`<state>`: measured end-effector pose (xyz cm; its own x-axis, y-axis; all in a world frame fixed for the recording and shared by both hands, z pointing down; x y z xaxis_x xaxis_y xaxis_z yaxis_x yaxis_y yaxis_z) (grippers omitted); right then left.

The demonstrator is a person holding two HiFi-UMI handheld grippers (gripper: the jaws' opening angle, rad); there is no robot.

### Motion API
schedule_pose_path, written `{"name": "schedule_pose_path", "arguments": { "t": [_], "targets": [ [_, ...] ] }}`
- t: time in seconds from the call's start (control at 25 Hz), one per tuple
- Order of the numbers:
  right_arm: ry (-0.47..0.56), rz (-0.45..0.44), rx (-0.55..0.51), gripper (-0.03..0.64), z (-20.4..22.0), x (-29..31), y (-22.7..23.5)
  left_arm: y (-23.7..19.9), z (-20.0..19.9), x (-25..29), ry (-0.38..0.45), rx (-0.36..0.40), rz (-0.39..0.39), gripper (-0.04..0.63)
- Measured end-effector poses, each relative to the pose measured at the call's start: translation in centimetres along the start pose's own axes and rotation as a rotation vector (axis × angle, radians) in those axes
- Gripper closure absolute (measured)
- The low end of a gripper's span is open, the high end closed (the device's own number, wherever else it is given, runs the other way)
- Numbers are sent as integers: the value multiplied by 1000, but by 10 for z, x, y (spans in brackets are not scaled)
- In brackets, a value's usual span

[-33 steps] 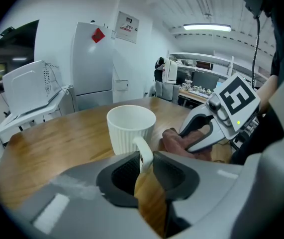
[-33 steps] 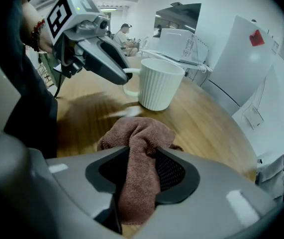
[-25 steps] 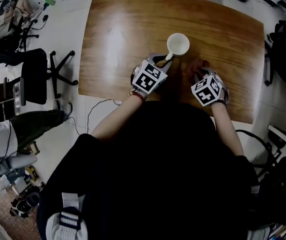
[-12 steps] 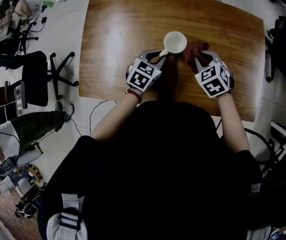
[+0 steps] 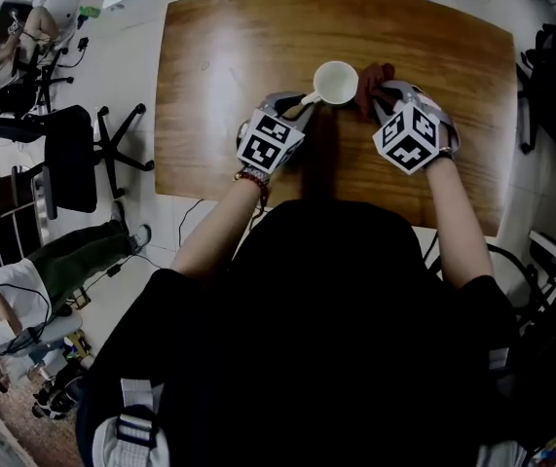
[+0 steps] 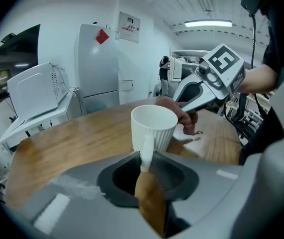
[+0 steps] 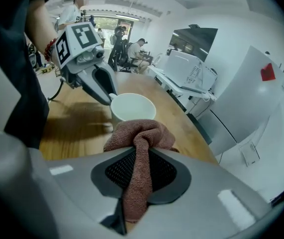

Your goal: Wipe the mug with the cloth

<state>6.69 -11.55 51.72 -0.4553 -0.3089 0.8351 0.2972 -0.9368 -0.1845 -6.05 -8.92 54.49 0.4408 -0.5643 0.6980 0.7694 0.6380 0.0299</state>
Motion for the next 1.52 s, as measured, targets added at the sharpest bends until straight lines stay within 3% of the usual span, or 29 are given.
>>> {"name": "schedule_pose_path", "arguments": {
  "t": [0.2, 0.52, 0.8, 1.04, 1.52],
  "targets": [
    [-35, -30, -28, 552, 3, 19, -3, -8, -4, 6, -17, 51, 18, 514],
    [-111, -78, -67, 552, 17, 44, -13, -18, -6, 10, -10, 49, 11, 511],
    [-30, -28, -3, 552, 5, 11, -12, -15, -7, 9, -2, 32, 16, 511],
    [30, -26, 36, 552, 1, -11, -32, 1, -8, 9, -17, 34, 43, 514],
    [-86, -69, 73, 552, 34, 30, -34, 47, -10, 9, -28, 42, 163, 522]
  ]
}}
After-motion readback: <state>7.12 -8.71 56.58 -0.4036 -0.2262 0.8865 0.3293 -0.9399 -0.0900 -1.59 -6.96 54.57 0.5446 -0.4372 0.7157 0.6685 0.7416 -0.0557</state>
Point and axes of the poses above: the fingertips, and each gripper's own axes: x forward along the fingers, y to its right, z out of its underside, the point moved 1 cm from there along -x, backward along the fingers, and after that the axes turned 7 degrees about -z, right-handed, at the moved point
